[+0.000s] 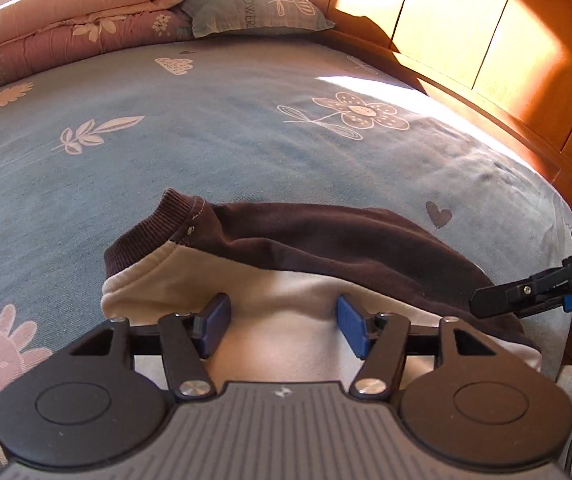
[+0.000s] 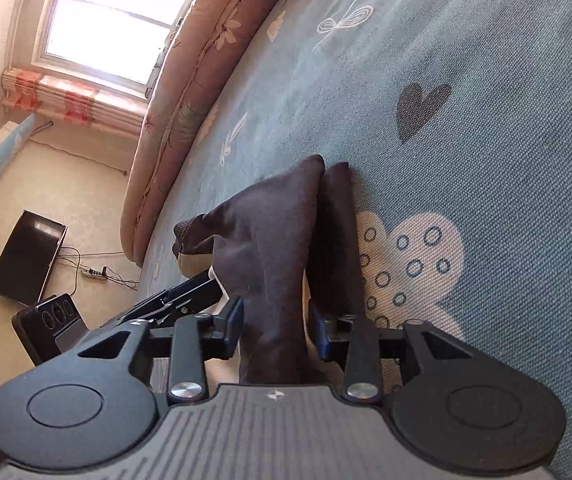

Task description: Fold clothes

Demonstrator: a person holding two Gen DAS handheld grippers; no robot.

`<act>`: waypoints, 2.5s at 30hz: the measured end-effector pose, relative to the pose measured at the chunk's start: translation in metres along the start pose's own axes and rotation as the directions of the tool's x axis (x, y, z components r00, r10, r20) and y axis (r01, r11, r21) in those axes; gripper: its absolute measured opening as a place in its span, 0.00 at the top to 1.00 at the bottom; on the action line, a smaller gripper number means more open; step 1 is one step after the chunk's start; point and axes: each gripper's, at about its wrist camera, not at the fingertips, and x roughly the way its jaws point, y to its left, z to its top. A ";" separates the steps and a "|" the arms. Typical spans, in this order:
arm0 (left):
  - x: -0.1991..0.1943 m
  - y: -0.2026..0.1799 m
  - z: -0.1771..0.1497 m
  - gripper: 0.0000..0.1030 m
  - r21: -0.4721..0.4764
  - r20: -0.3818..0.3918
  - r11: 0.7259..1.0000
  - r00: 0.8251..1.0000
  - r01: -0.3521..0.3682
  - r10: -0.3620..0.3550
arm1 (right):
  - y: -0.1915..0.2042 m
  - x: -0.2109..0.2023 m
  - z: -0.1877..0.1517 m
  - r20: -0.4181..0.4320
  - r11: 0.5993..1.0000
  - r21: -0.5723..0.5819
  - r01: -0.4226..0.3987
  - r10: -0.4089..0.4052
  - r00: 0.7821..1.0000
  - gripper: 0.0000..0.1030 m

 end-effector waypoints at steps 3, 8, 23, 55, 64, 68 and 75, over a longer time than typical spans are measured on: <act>-0.010 0.002 0.000 0.45 -0.027 0.016 0.999 1.000 0.018 -0.017 | -0.004 -0.008 -0.009 -0.037 1.000 -0.002 -0.017 0.017 0.999 0.48; -0.047 -0.017 -0.001 0.45 0.030 0.073 0.999 0.996 0.045 -0.047 | 0.007 -0.027 -0.027 -0.049 0.997 -0.064 0.041 -0.044 0.998 0.48; -0.125 -0.081 -0.101 0.41 0.338 -0.044 0.941 0.999 -0.007 0.023 | 0.023 -0.097 -0.084 0.088 0.987 -0.122 0.106 -0.096 0.991 0.50; -0.116 -0.127 -0.178 0.92 0.876 0.003 0.473 0.982 -0.093 0.188 | 0.051 -0.061 -0.118 0.141 0.853 -0.389 0.349 -0.319 0.937 0.89; -0.139 -0.099 -0.152 0.91 0.733 -0.140 0.679 0.982 0.019 0.124 | 0.048 -0.073 -0.125 0.029 0.858 -0.393 0.331 -0.349 0.937 0.86; -0.161 -0.086 -0.116 0.86 0.626 -0.169 0.775 0.985 0.087 0.026 | 0.062 -0.093 -0.116 0.081 0.859 -0.400 0.319 -0.313 0.946 0.83; -0.134 -0.063 -0.040 0.82 0.454 -0.030 0.890 0.999 0.037 -0.026 | 0.099 -0.067 -0.076 0.151 0.825 -0.490 0.280 -0.236 0.960 0.76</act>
